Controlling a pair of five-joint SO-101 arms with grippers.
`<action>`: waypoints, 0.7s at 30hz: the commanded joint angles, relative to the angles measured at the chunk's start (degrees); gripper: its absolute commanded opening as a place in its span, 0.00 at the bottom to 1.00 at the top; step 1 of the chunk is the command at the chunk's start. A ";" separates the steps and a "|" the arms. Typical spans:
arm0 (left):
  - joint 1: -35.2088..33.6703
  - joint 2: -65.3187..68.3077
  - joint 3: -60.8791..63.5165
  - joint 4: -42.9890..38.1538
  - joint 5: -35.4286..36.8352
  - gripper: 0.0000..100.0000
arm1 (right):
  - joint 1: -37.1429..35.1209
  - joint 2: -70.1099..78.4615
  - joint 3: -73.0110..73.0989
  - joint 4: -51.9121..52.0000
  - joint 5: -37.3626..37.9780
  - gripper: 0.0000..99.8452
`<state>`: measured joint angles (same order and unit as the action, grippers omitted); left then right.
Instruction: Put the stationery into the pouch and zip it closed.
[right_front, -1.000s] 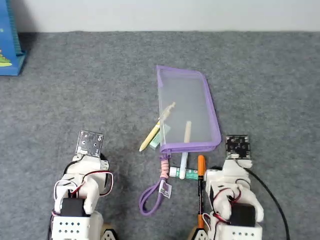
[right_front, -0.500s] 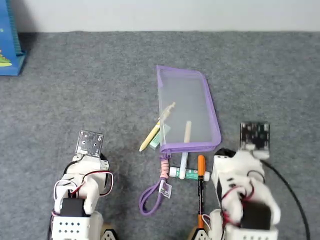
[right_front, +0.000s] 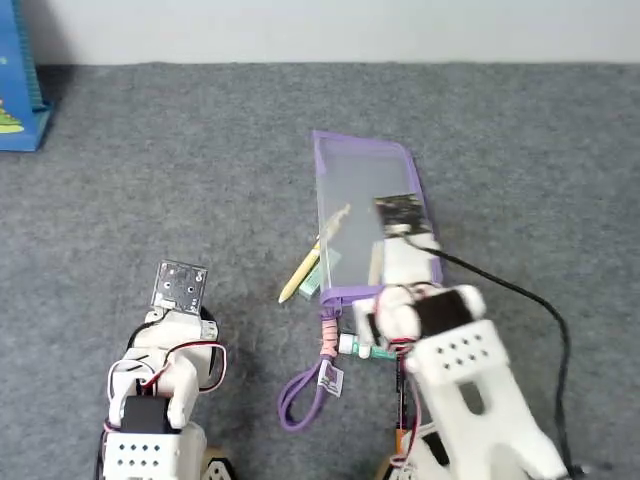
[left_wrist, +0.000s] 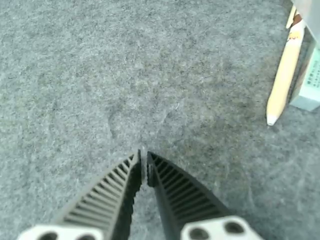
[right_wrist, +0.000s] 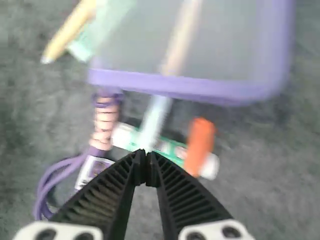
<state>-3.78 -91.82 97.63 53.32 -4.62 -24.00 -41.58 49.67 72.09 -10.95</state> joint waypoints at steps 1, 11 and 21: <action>-0.26 -0.35 -0.75 0.35 -0.44 0.02 | -5.41 3.82 -3.60 -5.76 -1.41 0.07; -0.26 -0.35 -0.75 0.35 -0.44 0.02 | -12.26 16.13 -3.60 -14.90 -2.46 0.18; -0.26 -0.35 -0.75 0.35 -0.44 0.02 | -12.26 25.54 -3.60 -18.42 -2.64 0.18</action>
<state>-3.78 -91.82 97.63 53.32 -4.62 -35.69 -16.62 49.41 54.59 -13.05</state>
